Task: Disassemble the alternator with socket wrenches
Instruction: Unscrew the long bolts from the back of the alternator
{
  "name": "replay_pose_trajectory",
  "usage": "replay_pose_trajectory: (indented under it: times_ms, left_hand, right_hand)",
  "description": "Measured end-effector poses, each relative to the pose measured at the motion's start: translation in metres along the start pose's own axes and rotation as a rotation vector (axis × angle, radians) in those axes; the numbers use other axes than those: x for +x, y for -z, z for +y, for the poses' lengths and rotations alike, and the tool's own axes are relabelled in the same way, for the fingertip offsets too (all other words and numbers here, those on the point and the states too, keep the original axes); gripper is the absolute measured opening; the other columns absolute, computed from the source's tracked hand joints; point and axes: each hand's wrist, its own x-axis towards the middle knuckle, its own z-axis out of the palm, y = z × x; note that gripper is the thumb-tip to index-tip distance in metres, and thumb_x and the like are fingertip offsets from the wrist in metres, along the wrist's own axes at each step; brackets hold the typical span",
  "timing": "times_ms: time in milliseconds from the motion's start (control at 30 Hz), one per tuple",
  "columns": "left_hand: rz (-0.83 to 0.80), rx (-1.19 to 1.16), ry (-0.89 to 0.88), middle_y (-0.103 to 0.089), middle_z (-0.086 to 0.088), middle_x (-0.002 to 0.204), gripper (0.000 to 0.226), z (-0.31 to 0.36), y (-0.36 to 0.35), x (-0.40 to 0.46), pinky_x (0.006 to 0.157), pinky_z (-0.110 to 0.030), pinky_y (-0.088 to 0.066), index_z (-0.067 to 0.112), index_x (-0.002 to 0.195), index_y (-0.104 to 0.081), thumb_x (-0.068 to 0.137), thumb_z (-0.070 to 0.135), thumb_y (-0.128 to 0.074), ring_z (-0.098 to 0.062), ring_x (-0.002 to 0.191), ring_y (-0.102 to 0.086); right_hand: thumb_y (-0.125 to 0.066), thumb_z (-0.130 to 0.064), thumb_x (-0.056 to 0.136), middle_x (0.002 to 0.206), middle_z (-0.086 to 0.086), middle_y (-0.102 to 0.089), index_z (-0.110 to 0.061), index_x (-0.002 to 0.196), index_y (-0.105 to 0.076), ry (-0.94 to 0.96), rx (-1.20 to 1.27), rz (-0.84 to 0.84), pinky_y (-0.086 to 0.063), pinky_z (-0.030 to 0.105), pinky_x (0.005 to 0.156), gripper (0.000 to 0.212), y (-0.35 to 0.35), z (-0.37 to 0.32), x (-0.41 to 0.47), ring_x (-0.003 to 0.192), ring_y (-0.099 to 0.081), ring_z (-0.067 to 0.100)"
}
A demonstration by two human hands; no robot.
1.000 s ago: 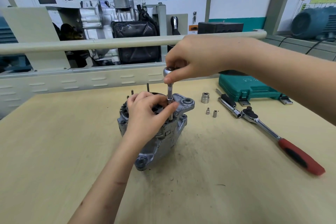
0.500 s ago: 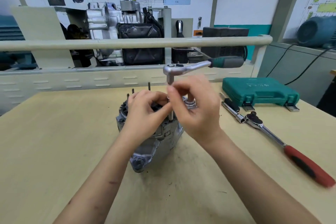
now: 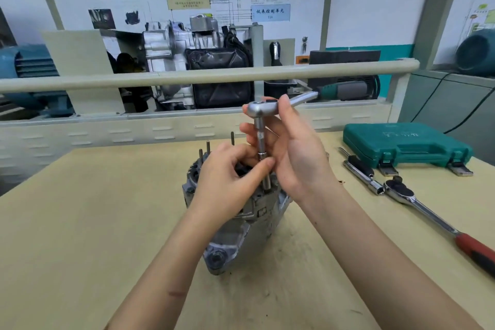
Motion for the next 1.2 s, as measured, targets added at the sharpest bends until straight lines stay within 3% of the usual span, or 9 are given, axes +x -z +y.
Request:
replay_pose_trajectory:
  times_ms: [100,200,333,467,867,967,1033,1133,1200]
  left_hand:
    - [-0.035,-0.008,0.009,-0.055,0.016,0.068,0.01,-0.001,0.001,-0.001,0.072,-0.022,-0.04,0.036,0.064,-0.055,0.073,0.039,-0.058,-0.004,0.081,-0.049]
    - [-0.074,-0.008,0.005,-0.054,0.023,0.071,0.005,-0.001,0.001,-0.003,0.075,-0.015,-0.038,0.043,0.074,-0.055,0.075,0.038,-0.056,0.002,0.086,-0.048]
    - [-0.058,0.012,-0.018,-0.054,0.017,0.067,0.008,-0.001,0.0,-0.003,0.071,-0.018,-0.038,0.028,0.074,-0.059,0.075,0.036,-0.057,0.0,0.078,-0.047]
    - [-0.037,-0.003,-0.034,-0.055,0.016,0.064,0.008,0.001,0.0,-0.003,0.07,-0.022,-0.038,0.036,0.067,-0.055,0.074,0.035,-0.059,-0.002,0.073,-0.047]
    - [0.065,0.026,-0.044,-0.049,0.019,0.054,0.023,0.006,-0.005,-0.003,0.07,-0.033,-0.038,0.042,0.059,-0.045,0.073,0.035,-0.062,-0.001,0.063,-0.045]
    - [0.049,0.025,-0.036,-0.049,0.018,0.057,0.02,0.005,-0.004,-0.004,0.066,-0.027,-0.035,0.039,0.059,-0.047,0.072,0.035,-0.062,-0.002,0.065,-0.045]
    - [0.014,0.042,-0.026,-0.051,0.014,0.06,0.016,0.004,-0.004,-0.005,0.068,-0.028,-0.036,0.03,0.061,-0.056,0.074,0.039,-0.06,-0.005,0.07,-0.046]
    - [-0.026,0.072,-0.044,-0.053,0.01,0.064,0.043,0.003,-0.005,-0.005,0.075,-0.035,-0.039,0.012,0.067,-0.065,0.073,0.051,-0.047,-0.007,0.073,-0.046]
    - [-0.023,0.046,-0.037,-0.051,0.012,0.065,0.042,0.003,-0.005,-0.006,0.076,-0.036,-0.04,0.014,0.067,-0.065,0.071,0.051,-0.046,-0.005,0.074,-0.048]
  right_hand:
    - [-0.047,-0.036,0.078,0.082,0.004,-0.07,-0.012,0.098,-0.053,0.013,0.009,-0.04,-0.052,0.024,0.053,0.031,0.003,0.0,-0.001,0.06,-0.065,0.014]
    - [-0.038,-0.032,0.091,0.086,0.004,-0.068,-0.016,0.096,-0.053,0.024,0.018,-0.038,-0.051,0.024,0.056,0.023,0.008,-0.001,-0.001,0.061,-0.064,0.013]
    - [-0.042,-0.033,0.089,0.082,0.003,-0.067,-0.019,0.092,-0.055,0.059,0.059,-0.007,-0.049,0.02,0.051,0.019,0.008,0.003,-0.003,0.058,-0.063,0.013]
    - [-0.053,-0.033,0.071,0.073,-0.002,-0.069,-0.019,0.091,-0.056,0.153,0.045,0.013,-0.05,0.021,0.053,0.025,0.005,0.005,-0.008,0.06,-0.065,0.014]
    - [-0.06,-0.023,0.07,0.081,0.006,-0.066,-0.018,0.083,-0.057,0.328,-0.03,0.114,-0.052,0.028,0.064,0.014,-0.003,0.007,-0.016,0.071,-0.065,0.021]
    - [-0.054,-0.024,0.082,0.073,0.001,-0.068,-0.016,0.085,-0.056,0.256,-0.014,0.099,-0.053,0.024,0.06,0.008,-0.002,0.007,-0.015,0.067,-0.066,0.017]
    - [-0.046,-0.028,0.089,0.073,-0.001,-0.07,-0.009,0.09,-0.056,0.161,-0.023,0.074,-0.052,0.022,0.056,0.021,0.0,0.004,-0.013,0.062,-0.065,0.012]
    - [-0.033,-0.031,0.097,0.073,-0.001,-0.069,-0.004,0.089,-0.059,0.015,-0.056,0.019,-0.047,0.018,0.05,0.038,0.0,-0.004,-0.007,0.052,-0.058,0.008]
    - [-0.03,-0.033,0.098,0.07,-0.002,-0.068,-0.008,0.082,-0.059,-0.035,-0.051,-0.004,-0.044,0.017,0.047,0.042,0.0,-0.006,-0.004,0.048,-0.053,0.007]
